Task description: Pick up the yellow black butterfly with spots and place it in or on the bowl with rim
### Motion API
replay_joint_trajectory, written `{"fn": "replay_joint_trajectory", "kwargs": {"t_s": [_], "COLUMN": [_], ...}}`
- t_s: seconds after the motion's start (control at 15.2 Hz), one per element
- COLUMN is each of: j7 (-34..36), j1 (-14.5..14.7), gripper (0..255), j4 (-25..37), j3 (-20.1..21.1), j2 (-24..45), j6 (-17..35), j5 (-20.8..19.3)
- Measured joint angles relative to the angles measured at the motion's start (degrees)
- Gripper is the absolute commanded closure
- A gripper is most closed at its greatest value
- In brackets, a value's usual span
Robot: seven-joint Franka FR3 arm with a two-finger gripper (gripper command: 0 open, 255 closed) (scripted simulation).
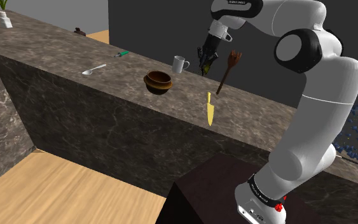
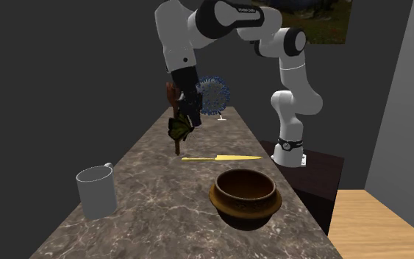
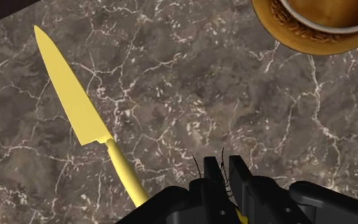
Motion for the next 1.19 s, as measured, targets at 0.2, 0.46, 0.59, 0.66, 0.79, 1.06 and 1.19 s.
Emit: {"fn": "replay_joint_trajectory", "kwargs": {"t_s": [0.2,0.46,0.59,0.66,0.79,1.06,1.19], "j7": [2.84,7.36,9.66,10.69,12.8,17.33,19.88], "j1": [2.04,5.29,6.87,7.7,9.2,12.45,14.24], "gripper": [255,255,255,255,255,255,255], "j4": [0.12,0.37,1.76,0.82,1.7,5.33,8.27], "j3": [1.03,2.59,3.36,3.71,4.4,5.78,6.46], "j2": [0.4,1.01,2.18,1.79,2.52,5.63,7.72], "j6": [0.89,2.24,2.55,3.34,3.7,4.24,3.96], "j5": [0.1,0.16,0.17,0.16,0.13,-0.09,-0.28]}}
